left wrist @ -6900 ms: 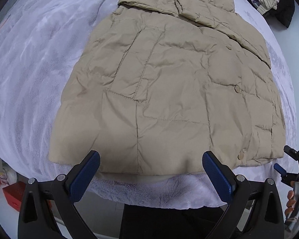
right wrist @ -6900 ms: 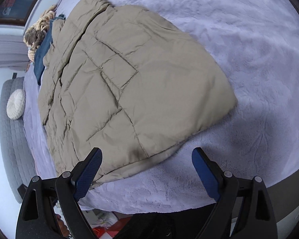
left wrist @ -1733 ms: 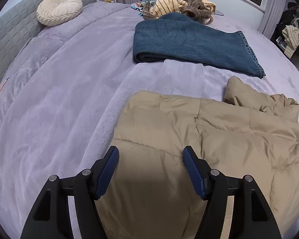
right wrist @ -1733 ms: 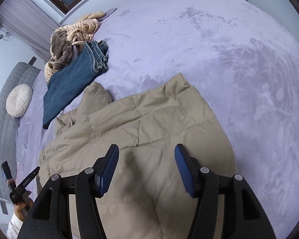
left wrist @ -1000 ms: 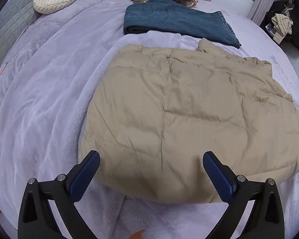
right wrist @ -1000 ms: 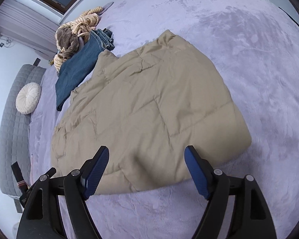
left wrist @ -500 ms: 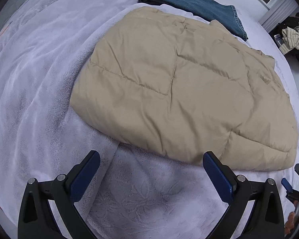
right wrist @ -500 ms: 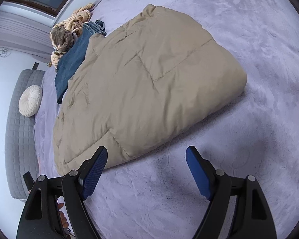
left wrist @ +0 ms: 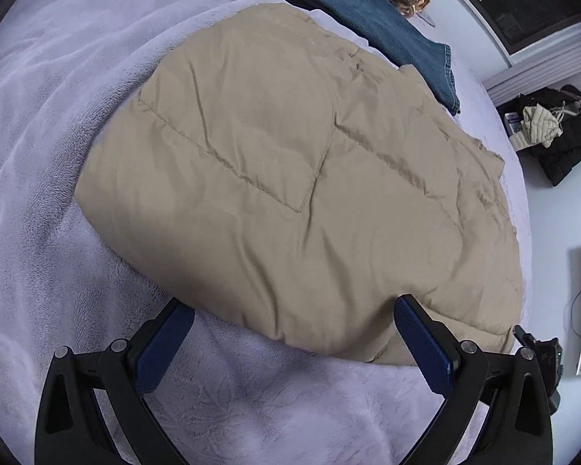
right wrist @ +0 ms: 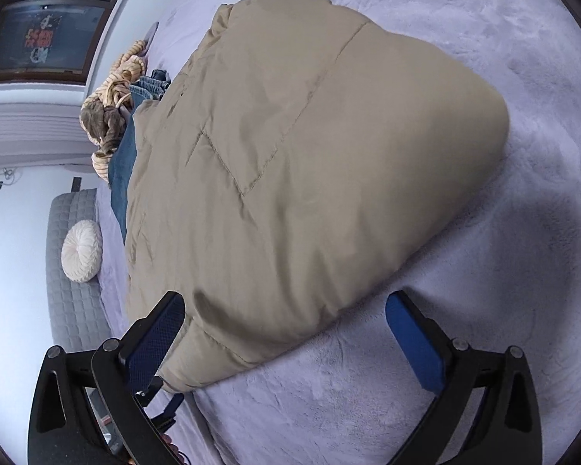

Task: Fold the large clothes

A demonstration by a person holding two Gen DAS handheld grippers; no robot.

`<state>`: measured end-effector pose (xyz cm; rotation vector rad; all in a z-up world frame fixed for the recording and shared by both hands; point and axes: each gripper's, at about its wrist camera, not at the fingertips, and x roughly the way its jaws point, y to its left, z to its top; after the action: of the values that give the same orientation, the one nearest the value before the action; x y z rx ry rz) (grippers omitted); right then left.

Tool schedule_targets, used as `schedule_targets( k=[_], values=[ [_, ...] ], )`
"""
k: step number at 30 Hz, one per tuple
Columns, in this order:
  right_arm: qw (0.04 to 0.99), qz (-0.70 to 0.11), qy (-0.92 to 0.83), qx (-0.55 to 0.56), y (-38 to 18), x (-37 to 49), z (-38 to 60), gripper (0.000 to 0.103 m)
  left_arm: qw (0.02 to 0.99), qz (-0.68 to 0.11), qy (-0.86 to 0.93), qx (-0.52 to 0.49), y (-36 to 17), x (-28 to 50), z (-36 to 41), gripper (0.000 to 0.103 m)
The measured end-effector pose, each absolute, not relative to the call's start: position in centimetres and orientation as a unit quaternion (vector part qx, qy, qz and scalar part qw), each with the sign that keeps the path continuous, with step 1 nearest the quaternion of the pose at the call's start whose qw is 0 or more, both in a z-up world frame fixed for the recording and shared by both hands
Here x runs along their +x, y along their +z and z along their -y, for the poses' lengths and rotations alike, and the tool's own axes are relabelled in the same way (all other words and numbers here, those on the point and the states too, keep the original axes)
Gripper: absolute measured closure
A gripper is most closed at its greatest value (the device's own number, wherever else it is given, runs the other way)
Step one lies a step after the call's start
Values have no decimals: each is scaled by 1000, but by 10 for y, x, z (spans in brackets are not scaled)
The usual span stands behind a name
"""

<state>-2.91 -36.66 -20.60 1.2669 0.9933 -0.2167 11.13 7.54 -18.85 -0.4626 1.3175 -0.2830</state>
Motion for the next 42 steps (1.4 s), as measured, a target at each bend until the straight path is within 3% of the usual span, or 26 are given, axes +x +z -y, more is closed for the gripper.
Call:
schedule_targets(
  k=[5, 16, 18, 19, 20, 21, 23, 26, 31, 42],
  values=[
    [680, -430, -77, 589, -213, -16, 365, 0, 727, -594, -138, -316, -209, 122, -103, 0],
    [654, -402, -48, 639, -237, 11, 375, 0, 731, -562, -124, -368, -230, 171, -70, 0],
    [647, -400, -49, 647, -241, 14, 377, 0, 740, -551, -110, -369, -228, 173, -69, 19],
    [645, -400, -50, 650, -241, 14, 377, 0, 746, -549, -114, -360, -227, 173, -69, 46],
    [643, -397, -51, 653, -241, 13, 377, 1, 750, -547, -122, -352, -225, 174, -68, 59],
    [642, -396, -52, 654, -240, 13, 377, 4, 755, -543, -129, -345, -221, 174, -68, 64],
    [640, -400, -58, 654, -240, 10, 376, 44, 768, -536, -141, -321, -210, 174, -65, 76],
    [643, -388, -54, 658, -233, 6, 373, 68, 791, -525, -153, -275, -191, 174, -57, 81],
    [671, -376, -57, 637, -208, -2, 362, 79, 818, -497, -186, -221, -158, 167, -55, 83],
    [680, -395, -60, 615, -170, -70, 320, 80, 812, -500, -238, -186, -128, 80, -97, 83]
  ],
)
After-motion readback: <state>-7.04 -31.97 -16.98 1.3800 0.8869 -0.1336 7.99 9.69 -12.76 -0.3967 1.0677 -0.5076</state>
